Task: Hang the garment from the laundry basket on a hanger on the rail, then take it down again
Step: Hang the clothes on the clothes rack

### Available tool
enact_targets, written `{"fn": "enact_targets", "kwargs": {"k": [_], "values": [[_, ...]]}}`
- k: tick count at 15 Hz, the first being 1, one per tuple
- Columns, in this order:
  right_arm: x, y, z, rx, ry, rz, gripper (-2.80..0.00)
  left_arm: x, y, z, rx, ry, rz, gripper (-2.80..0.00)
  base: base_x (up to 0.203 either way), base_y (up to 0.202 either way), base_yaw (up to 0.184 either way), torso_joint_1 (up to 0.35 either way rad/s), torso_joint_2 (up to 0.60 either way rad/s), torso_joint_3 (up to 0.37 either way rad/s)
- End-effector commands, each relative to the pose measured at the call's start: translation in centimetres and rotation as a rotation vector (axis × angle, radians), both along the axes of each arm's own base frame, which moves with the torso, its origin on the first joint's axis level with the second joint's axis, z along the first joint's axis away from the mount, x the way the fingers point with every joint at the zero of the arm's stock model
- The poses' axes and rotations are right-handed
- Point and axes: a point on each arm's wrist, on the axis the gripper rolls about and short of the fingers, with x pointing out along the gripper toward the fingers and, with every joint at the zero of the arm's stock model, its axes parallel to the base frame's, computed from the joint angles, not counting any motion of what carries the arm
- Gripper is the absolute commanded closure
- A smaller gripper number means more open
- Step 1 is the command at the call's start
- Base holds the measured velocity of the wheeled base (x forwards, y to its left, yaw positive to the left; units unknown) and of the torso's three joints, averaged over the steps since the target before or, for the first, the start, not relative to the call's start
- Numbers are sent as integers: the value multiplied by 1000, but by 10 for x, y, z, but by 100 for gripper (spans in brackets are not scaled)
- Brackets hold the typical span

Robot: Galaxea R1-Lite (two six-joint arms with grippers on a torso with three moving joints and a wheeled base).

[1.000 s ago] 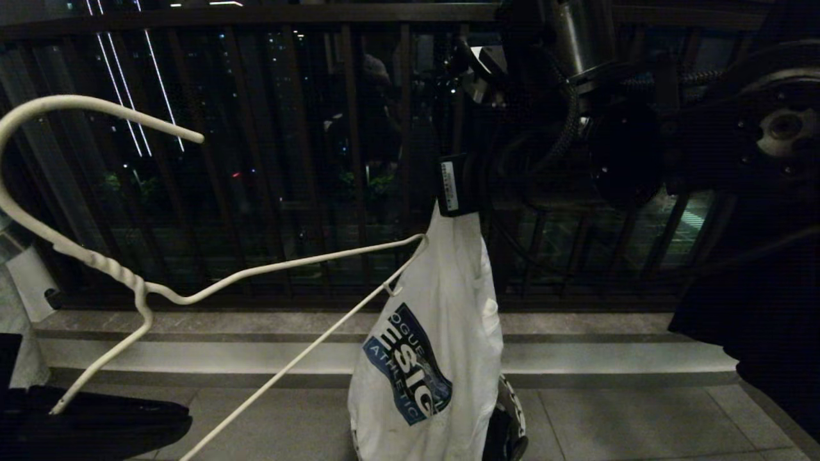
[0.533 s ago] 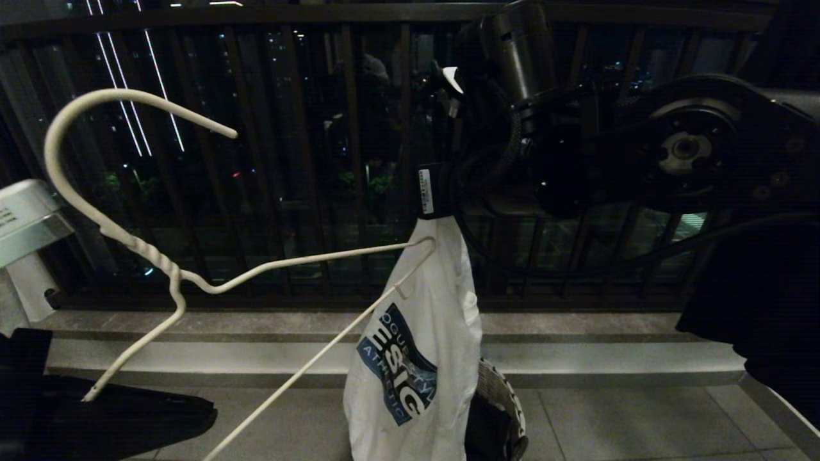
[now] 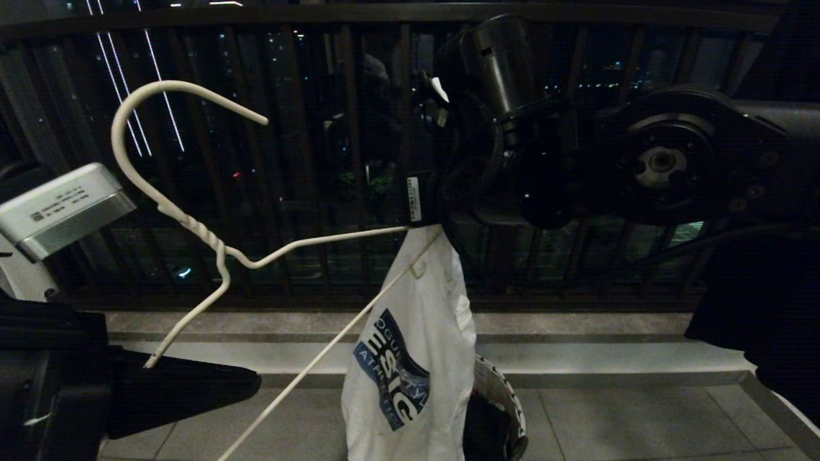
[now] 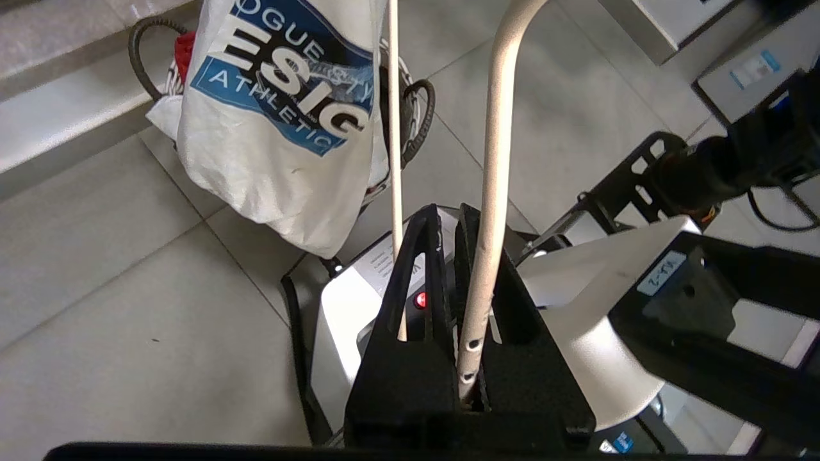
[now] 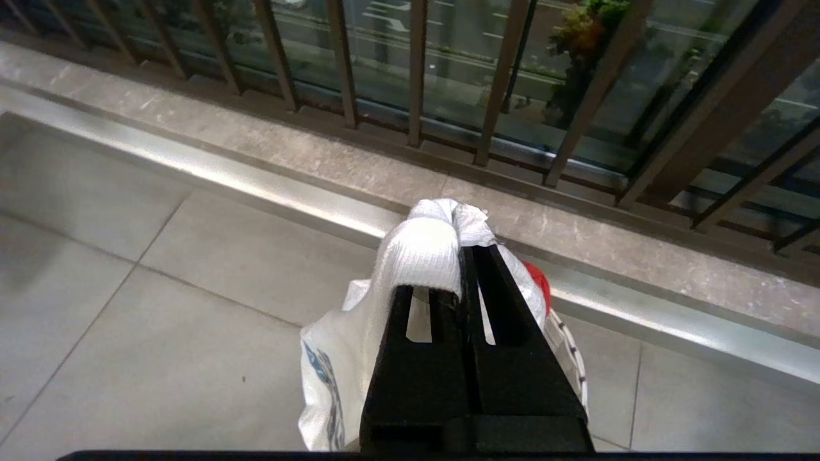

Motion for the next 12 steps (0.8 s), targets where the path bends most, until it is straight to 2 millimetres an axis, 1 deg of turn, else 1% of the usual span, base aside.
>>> {"fn": "enact_targets", "kwargs": {"k": [1,5,10,12], "values": [[-1,3,-2,-4,6,3,0,5,-3,-2,6,19,11,0,0,0,0,0,0,0],[-1,1,-1,-5,1,-11,0,10,-5,-4,46,3,83,0,0,0,0,0,0,0],[4,-6,1,-7,-9,-46,0,4,0,1,30,-20,87,0,0,0,0,0,0,0],[4,-9,4,-2,-14,-49,0,5,-1,0,39,-22,100,0,0,0,0,0,0,0]]}}
